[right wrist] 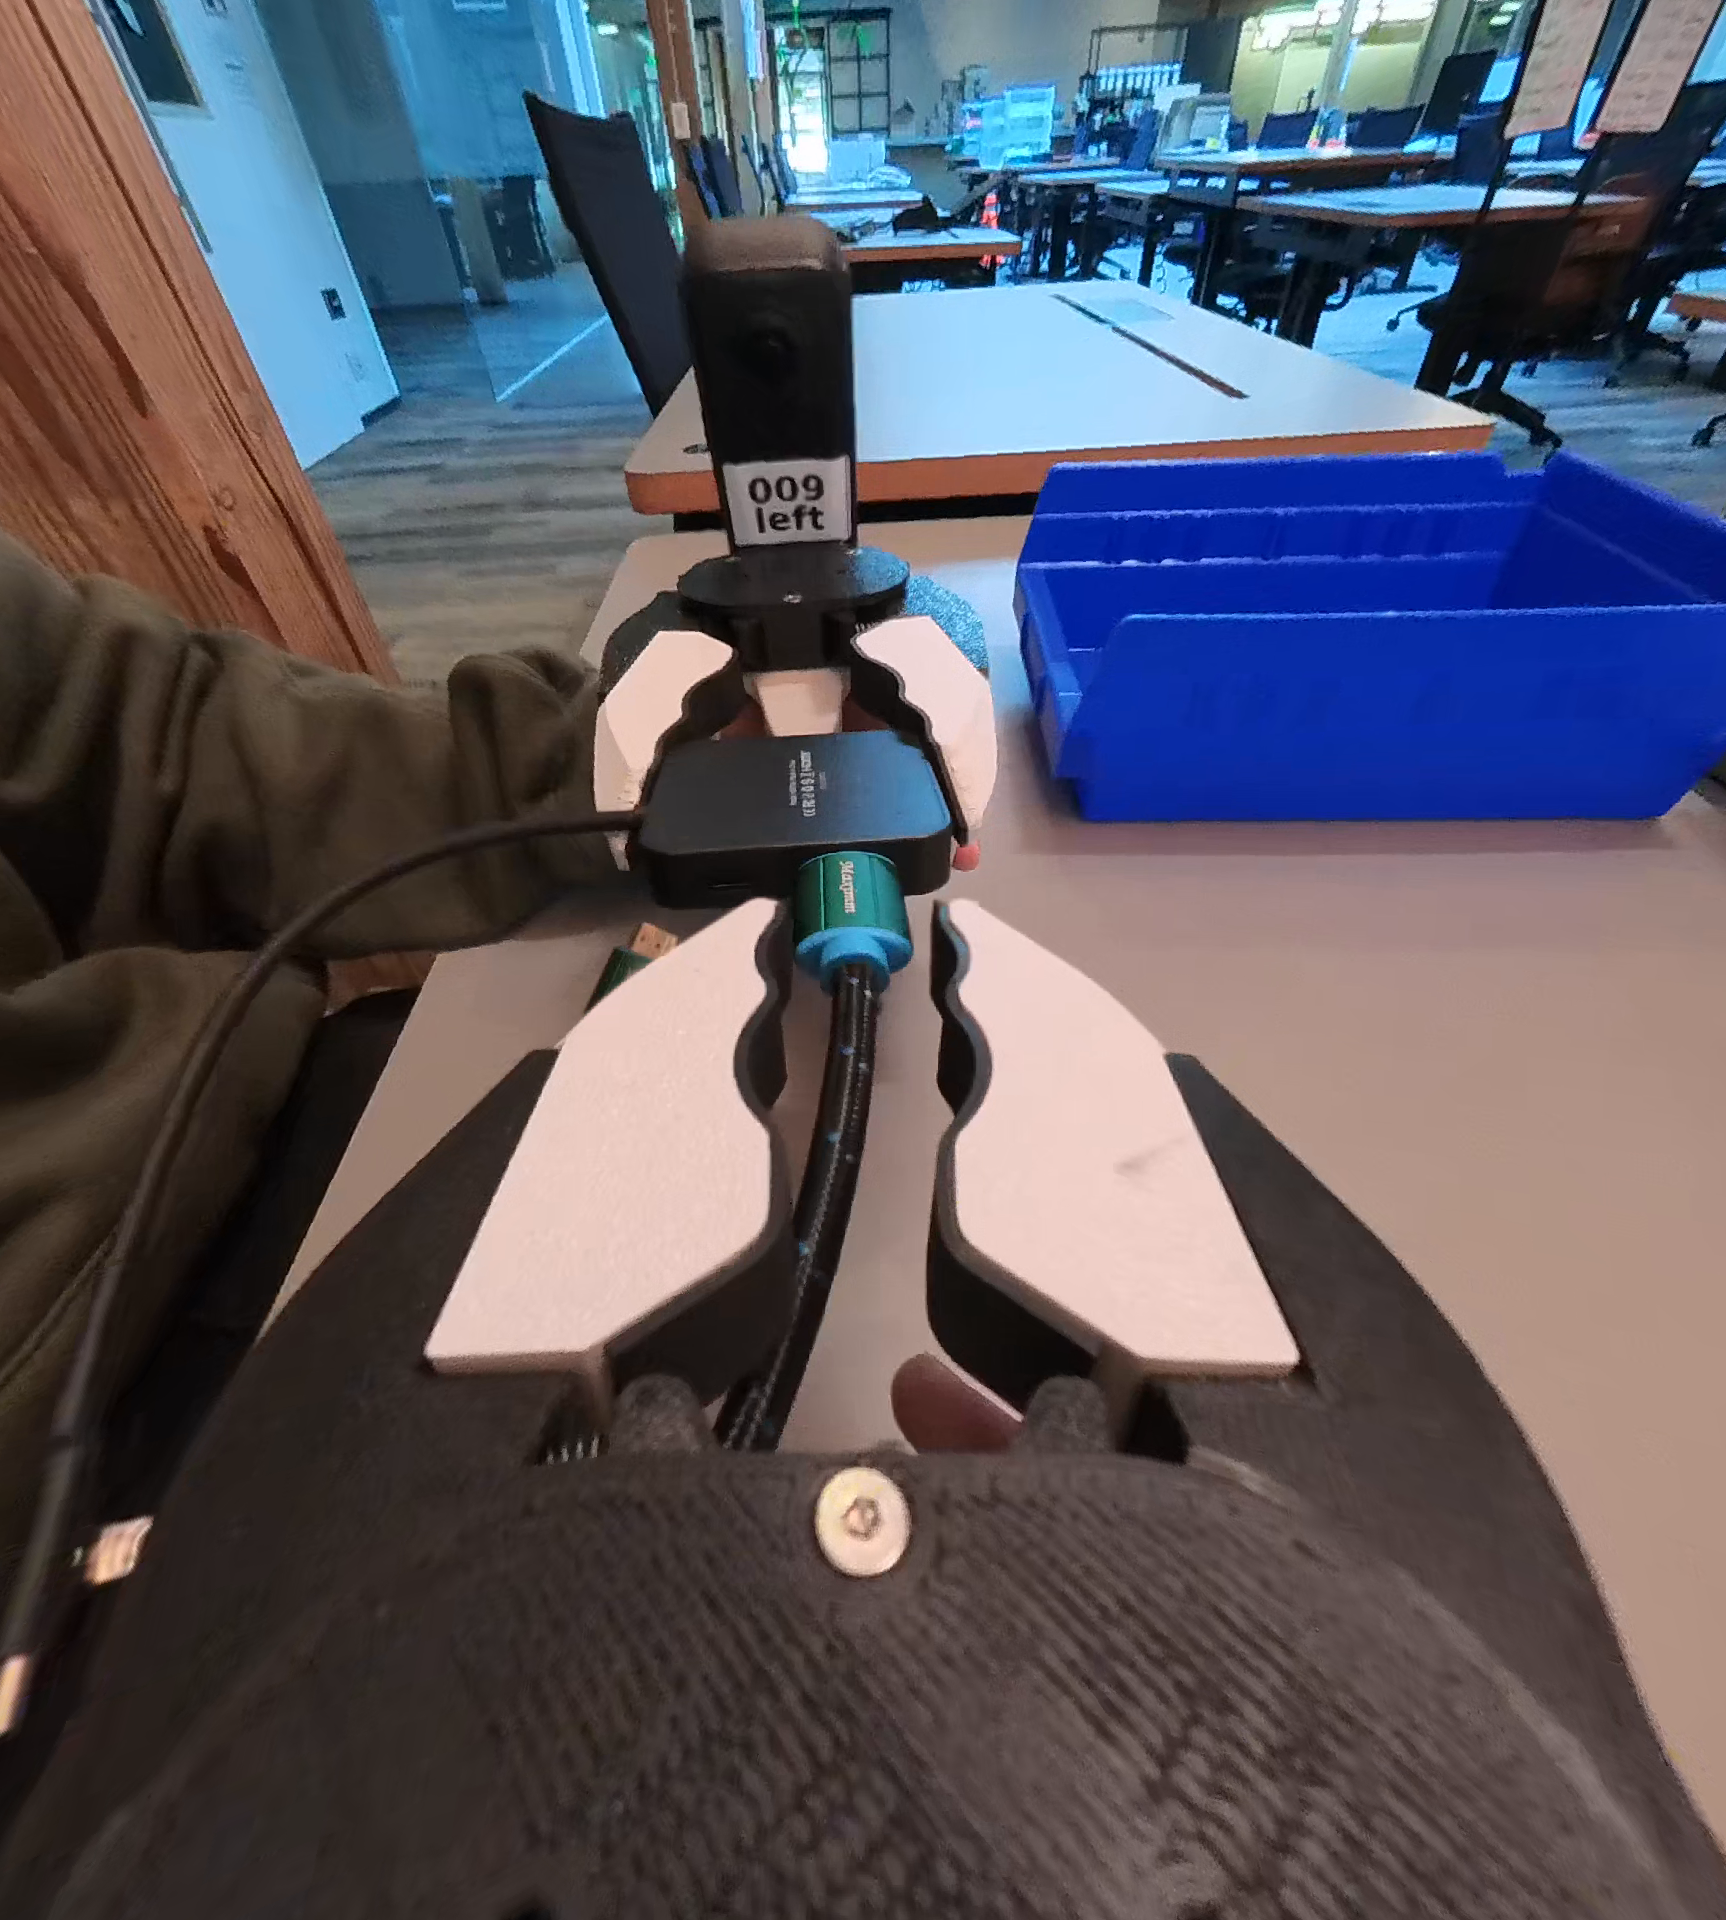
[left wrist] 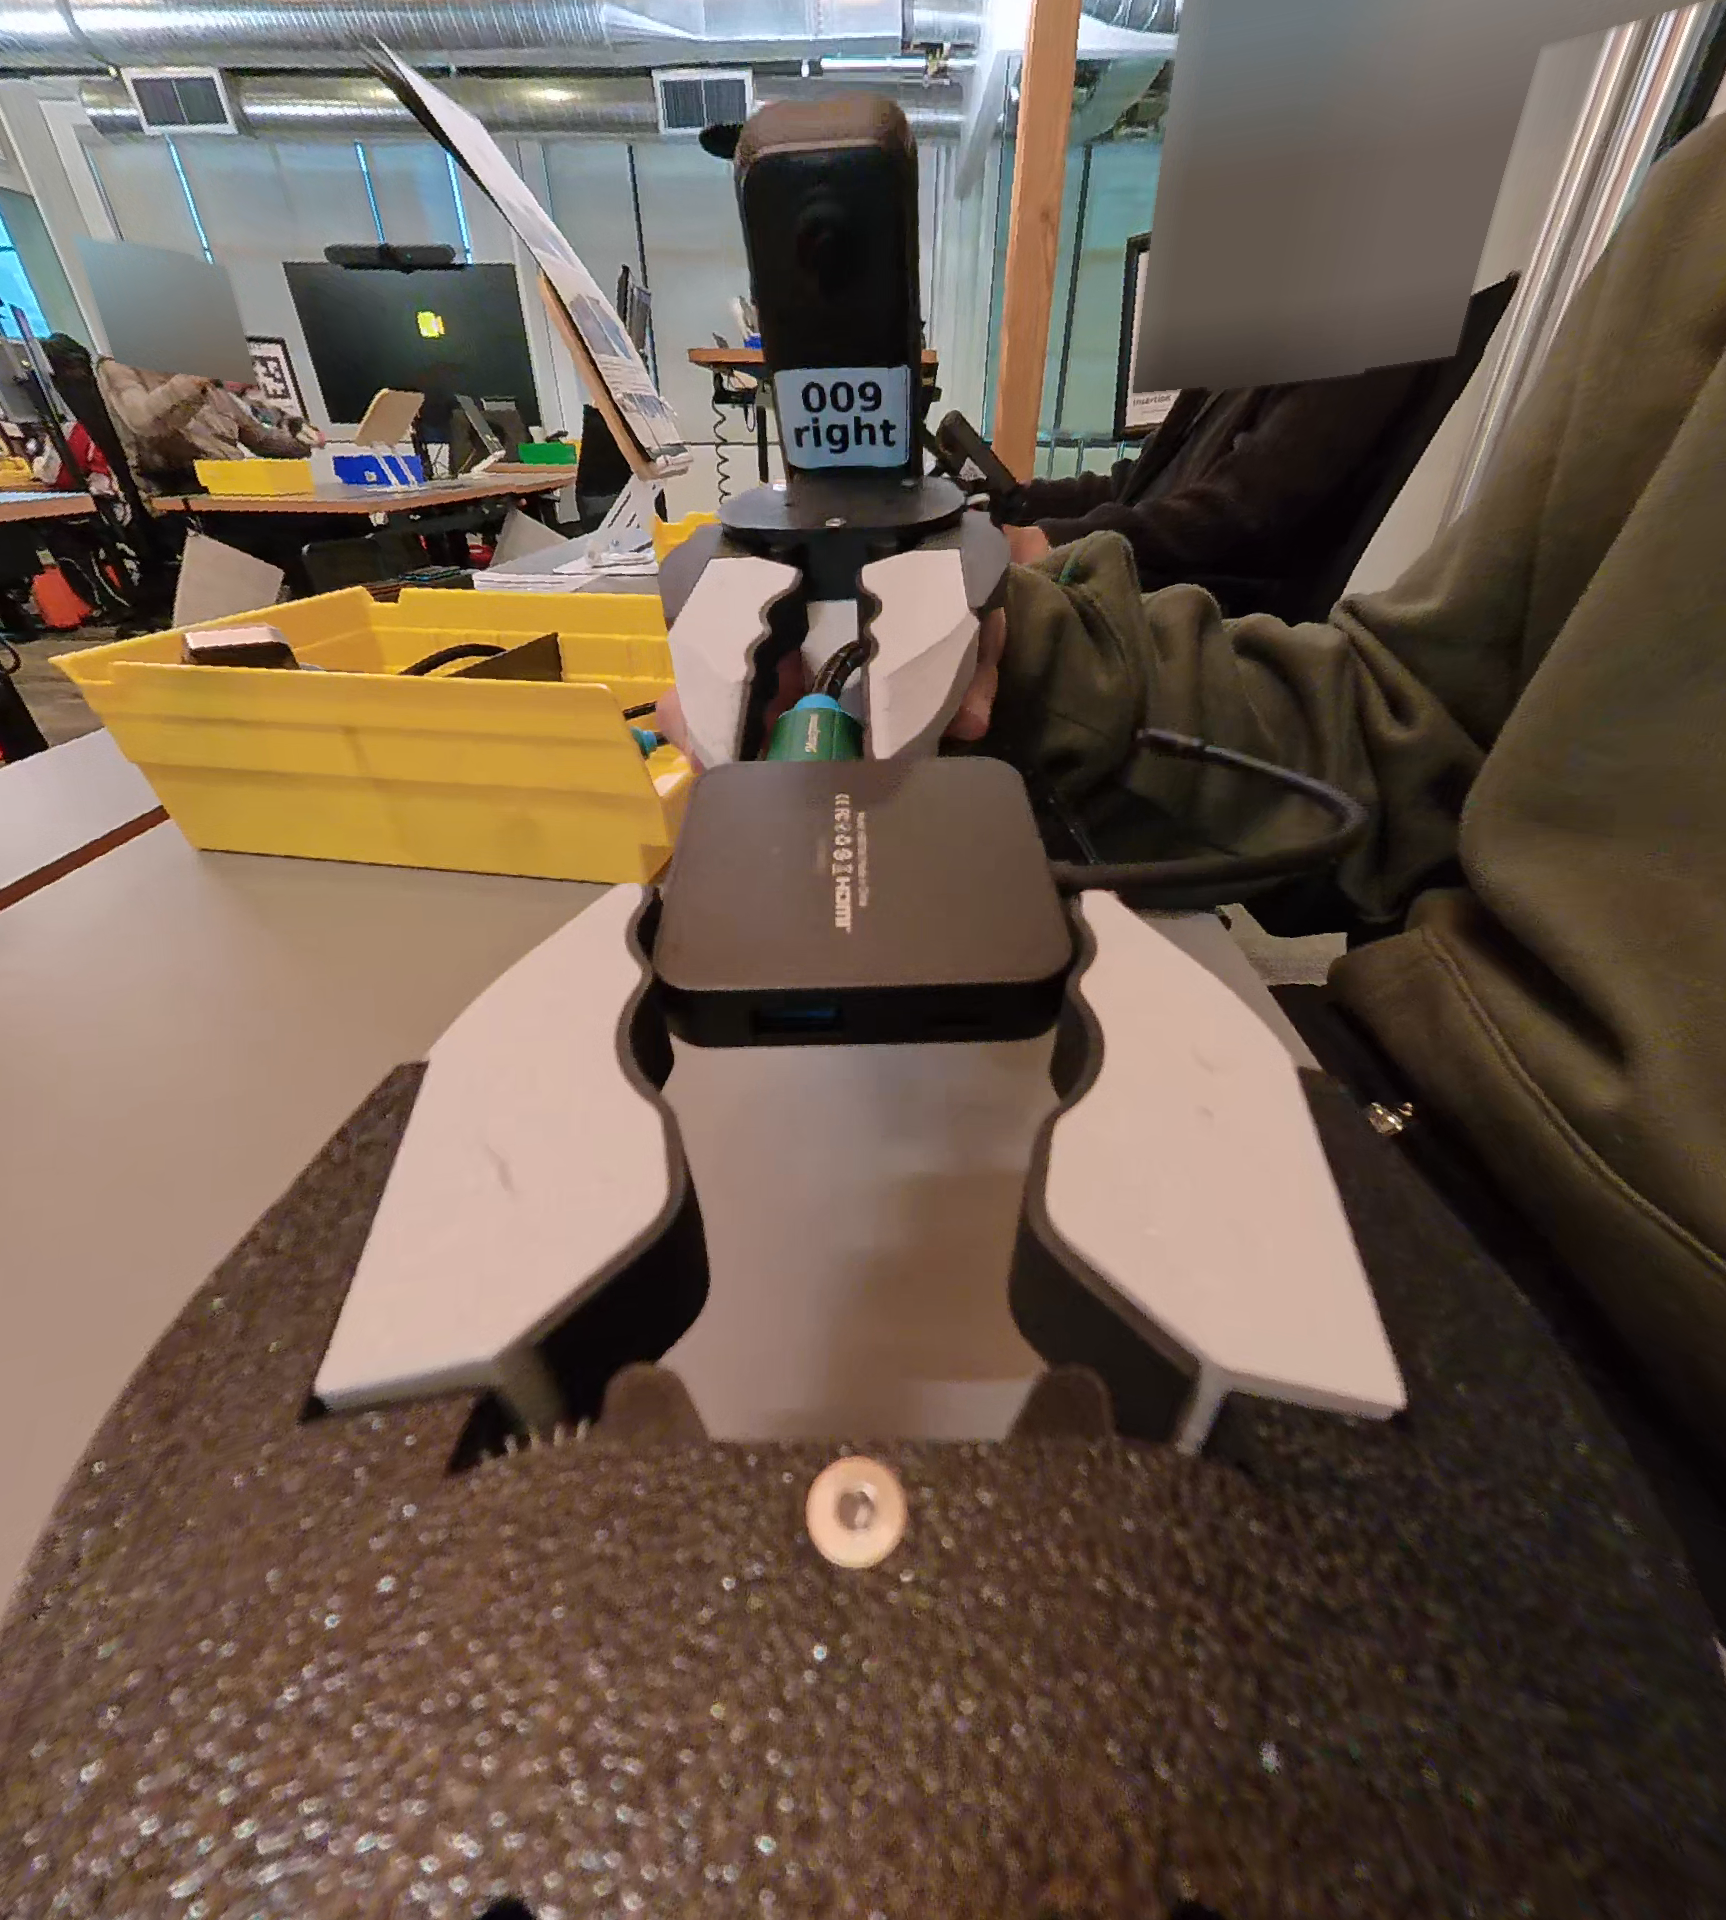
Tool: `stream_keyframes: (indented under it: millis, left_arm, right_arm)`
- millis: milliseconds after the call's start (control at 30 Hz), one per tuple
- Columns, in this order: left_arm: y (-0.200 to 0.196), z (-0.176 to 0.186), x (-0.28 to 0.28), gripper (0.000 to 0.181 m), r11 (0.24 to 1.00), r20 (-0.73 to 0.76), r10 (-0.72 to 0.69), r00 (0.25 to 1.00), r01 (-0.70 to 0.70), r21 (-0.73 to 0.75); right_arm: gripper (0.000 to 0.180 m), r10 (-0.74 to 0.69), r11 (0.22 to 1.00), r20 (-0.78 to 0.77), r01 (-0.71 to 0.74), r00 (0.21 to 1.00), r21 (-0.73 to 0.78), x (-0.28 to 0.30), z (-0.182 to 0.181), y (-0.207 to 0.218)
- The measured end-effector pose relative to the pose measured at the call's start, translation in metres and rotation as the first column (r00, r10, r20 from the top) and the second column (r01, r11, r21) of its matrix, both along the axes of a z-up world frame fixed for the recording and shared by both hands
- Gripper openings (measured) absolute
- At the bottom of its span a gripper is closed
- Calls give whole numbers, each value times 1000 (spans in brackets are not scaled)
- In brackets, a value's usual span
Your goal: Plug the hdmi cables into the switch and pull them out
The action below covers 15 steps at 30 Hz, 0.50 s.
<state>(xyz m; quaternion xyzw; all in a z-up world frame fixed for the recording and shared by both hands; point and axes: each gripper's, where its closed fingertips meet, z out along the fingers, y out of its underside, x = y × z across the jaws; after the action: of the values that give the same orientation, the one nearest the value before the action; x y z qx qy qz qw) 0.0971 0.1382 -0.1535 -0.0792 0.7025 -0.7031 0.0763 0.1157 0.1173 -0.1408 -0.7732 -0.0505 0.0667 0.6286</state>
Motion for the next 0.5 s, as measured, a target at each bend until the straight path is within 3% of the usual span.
stream_keyframes:
  millis: [300, 500]
  left_arm:
    - [2, -2, 1, 72, 1000, 4, 10, 1000, -10, -6]
    - [4, -4, 2, 72, 1000, -3, 18, 1000, -18, -14]
  right_arm:
    - [23, -4, 1000, 32, 4, 999, -24, 0, -6, 5]
    - [22, 11, 999, -73, -8, 997, 32, 0, -3, 8]
